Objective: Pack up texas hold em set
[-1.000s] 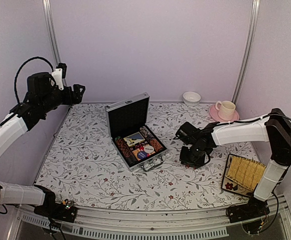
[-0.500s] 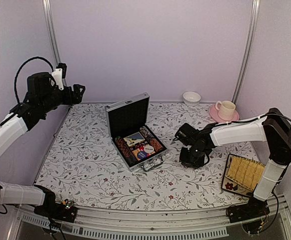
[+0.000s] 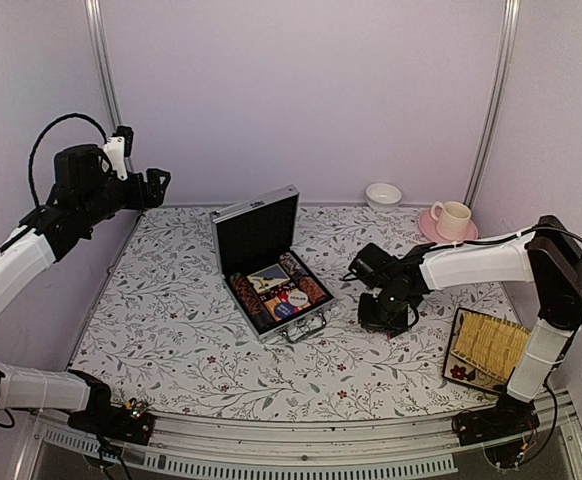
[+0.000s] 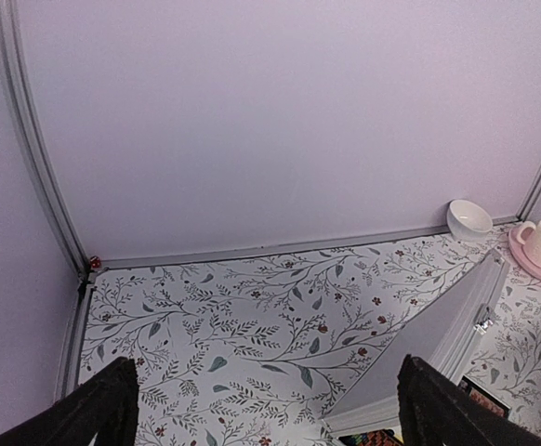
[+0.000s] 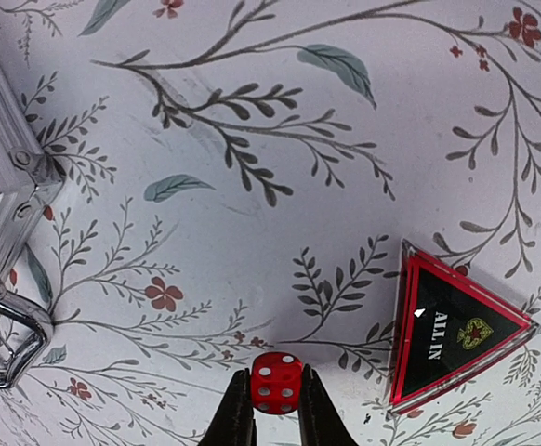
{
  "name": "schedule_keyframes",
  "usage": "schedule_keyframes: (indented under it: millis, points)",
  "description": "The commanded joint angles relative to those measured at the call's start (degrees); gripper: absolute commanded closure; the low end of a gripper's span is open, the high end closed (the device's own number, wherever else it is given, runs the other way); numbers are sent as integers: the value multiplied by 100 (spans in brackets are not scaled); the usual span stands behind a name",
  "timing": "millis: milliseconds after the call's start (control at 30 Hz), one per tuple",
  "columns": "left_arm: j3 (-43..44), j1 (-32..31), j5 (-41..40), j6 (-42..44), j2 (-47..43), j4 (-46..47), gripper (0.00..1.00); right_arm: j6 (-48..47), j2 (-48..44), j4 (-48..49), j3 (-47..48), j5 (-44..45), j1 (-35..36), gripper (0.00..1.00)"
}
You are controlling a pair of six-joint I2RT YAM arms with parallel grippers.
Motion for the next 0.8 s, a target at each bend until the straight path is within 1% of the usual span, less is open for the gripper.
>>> schedule_keyframes:
  millis: [0,133,233,400,633,767]
  points:
    - [21,44,29,15,-40,16,3,-742,-5,-96,378,154,51,92]
    - [12,45,31,14,-22,20,3,-1339,180,-162,834,14,183,92]
    - [12,42,39,11,-7,16,3,-1740,440,-132,1439,-67,346,92]
    - [16,40,40,11,4,15,3,-2310,985,260,2331,-355,501,91]
    - [12,30,-6,21,5,12,3,-2854,1856,702,3319,-782,608,91]
    - [12,32,-12,27,17,9,3,-3062,2253,721,3794,-804,694,91]
